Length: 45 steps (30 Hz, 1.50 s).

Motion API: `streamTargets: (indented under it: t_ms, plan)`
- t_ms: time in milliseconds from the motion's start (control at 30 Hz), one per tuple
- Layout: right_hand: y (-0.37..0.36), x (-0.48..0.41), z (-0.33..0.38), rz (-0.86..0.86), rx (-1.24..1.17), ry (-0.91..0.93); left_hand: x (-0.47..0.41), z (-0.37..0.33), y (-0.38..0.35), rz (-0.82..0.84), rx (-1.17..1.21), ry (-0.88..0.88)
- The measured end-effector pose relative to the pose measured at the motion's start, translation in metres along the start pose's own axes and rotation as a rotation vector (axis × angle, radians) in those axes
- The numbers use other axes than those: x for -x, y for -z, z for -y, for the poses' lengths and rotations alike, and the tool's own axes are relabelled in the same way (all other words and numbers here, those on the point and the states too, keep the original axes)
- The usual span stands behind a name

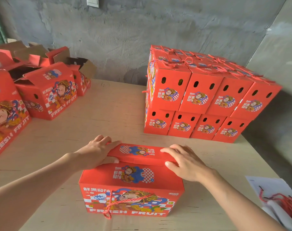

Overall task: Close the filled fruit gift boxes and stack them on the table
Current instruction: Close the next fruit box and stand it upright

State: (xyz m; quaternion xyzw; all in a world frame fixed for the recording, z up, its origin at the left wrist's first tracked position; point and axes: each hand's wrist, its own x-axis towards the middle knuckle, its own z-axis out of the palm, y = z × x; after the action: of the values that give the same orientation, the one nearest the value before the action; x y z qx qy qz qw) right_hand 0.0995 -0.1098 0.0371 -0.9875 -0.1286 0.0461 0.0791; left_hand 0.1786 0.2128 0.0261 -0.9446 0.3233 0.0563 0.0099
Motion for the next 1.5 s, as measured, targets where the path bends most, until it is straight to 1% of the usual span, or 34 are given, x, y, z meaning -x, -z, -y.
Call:
streamTargets:
  t_ms: [67, 133, 233, 333, 367, 467, 600, 800, 900, 1067, 1167, 1333, 1500]
  plan:
    - [0.001, -0.012, 0.014, 0.118, 0.095, 0.015, 0.000, 0.000, -0.001, -0.007, 0.016, -0.001]
    - [-0.003, -0.021, 0.026, 0.169, 0.109, 0.035, 0.001, -0.002, -0.001, 0.015, 0.032, 0.001]
    - [-0.004, -0.024, 0.028, 0.148, 0.076, 0.053, 0.000, -0.004, 0.006, 0.073, 0.010, 0.024]
    - [-0.005, -0.023, 0.024, 0.113, 0.082, 0.076, -0.012, -0.019, 0.017, 0.040, -0.195, 0.020]
    - [-0.006, -0.023, 0.024, 0.103, 0.092, 0.085, -0.017, -0.030, 0.018, 0.028, -0.209, 0.039]
    - [-0.008, -0.022, 0.025, 0.071, 0.101, 0.091, -0.027, -0.060, 0.013, -0.037, -0.119, 0.083]
    - [-0.012, -0.022, 0.023, 0.060, 0.080, 0.066, -0.029, -0.059, 0.005, -0.102, -0.098, 0.083]
    - [-0.009, -0.020, 0.026, 0.087, 0.099, 0.077, -0.029, -0.056, 0.005, -0.058, -0.106, 0.040]
    - [-0.005, -0.020, 0.027, 0.088, 0.116, 0.100, -0.026, -0.048, 0.007, -0.052, -0.092, -0.021]
    - [-0.001, -0.020, 0.026, 0.121, 0.138, 0.141, -0.025, -0.044, 0.011, 0.018, -0.130, -0.086]
    - [0.000, -0.021, 0.023, 0.113, 0.153, 0.157, -0.026, -0.043, 0.011, 0.010, -0.171, -0.109]
    - [-0.009, -0.019, 0.017, 0.091, 0.075, 0.145, -0.015, -0.014, 0.011, 0.122, -0.082, -0.175]
    - [-0.019, -0.017, 0.013, 0.088, 0.013, 0.130, -0.009, -0.011, 0.003, 0.098, -0.078, -0.152]
